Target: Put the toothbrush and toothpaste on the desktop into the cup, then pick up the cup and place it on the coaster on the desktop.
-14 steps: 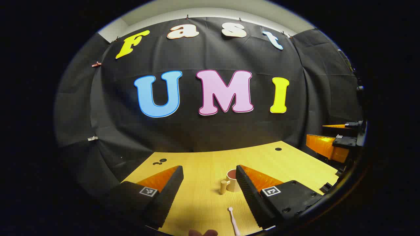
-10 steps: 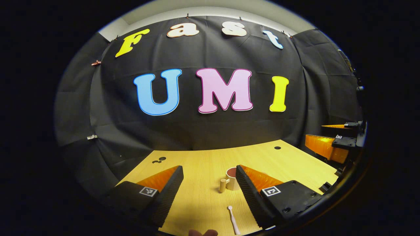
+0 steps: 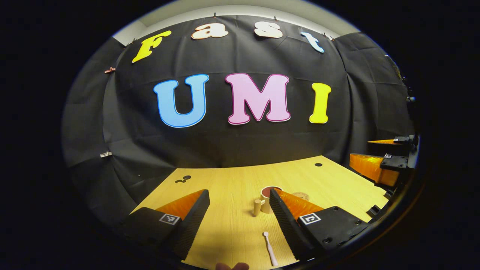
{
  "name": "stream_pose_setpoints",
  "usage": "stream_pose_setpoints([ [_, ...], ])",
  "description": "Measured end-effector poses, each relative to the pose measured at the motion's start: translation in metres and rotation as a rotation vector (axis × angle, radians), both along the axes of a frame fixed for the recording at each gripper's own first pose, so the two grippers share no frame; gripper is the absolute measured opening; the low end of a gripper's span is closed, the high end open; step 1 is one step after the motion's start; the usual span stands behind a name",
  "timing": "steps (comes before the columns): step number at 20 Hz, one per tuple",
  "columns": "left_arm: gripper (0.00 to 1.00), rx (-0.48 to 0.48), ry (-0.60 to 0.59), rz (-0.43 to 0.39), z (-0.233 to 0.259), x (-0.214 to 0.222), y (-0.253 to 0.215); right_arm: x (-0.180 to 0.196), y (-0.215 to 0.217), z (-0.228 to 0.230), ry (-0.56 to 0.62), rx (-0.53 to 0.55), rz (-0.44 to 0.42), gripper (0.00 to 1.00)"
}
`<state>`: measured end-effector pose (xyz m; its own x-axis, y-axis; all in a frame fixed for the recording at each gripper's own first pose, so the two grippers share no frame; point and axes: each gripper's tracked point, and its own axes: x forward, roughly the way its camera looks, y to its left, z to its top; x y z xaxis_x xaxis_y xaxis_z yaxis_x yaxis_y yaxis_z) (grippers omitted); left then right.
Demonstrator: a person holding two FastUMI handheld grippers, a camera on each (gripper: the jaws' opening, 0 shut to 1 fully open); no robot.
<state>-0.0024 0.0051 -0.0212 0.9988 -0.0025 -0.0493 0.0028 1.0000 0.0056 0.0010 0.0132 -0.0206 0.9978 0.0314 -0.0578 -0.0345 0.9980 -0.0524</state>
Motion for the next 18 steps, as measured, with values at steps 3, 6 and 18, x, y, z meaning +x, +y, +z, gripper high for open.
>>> stream_pose_setpoints([
  [3, 1.00, 0.004, 0.024, -0.006, -0.011, -0.004, 0.001, -0.002, 0.007, -0.025, 0.070, -0.010, 0.019, 0.97],
  [6, 1.00, -0.004, 0.059, -0.005, -0.026, -0.010, 0.004, -0.007, 0.015, -0.061, 0.171, -0.004, 0.034, 0.97],
  [18, 1.00, 0.004, 0.190, 0.074, -0.078, -0.050, 0.048, -0.028, 0.032, -0.212, 0.538, -0.106, 0.070, 0.96],
])
